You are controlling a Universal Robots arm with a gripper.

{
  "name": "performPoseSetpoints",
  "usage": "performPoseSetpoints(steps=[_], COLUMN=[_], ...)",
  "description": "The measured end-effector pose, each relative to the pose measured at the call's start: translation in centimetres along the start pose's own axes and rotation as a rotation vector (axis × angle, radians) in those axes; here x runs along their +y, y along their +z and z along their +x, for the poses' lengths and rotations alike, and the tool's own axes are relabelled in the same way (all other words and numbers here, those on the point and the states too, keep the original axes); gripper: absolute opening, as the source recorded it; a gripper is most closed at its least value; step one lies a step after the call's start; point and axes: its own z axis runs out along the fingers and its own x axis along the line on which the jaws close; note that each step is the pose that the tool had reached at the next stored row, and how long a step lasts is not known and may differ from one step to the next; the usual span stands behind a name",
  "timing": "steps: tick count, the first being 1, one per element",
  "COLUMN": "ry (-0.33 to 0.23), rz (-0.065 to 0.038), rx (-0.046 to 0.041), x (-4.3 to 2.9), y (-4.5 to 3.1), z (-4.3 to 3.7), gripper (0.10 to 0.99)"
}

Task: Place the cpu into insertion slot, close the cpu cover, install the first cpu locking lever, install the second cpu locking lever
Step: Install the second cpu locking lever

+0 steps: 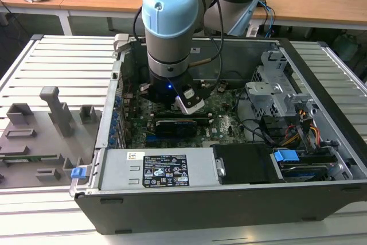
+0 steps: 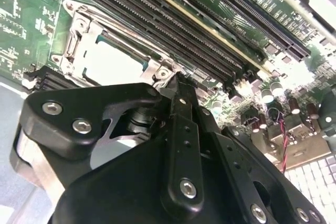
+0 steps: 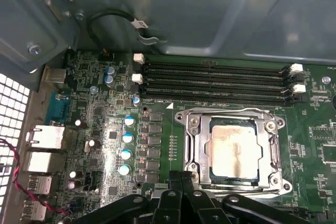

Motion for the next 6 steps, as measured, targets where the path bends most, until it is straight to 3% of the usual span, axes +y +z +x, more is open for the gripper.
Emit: performPoseSetpoints(steps=[6], ry=[0.0], rz=[0.0], rx=[-0.0001], x=[0.07], y=[-0.23], z=[-0.01], gripper=[0.106])
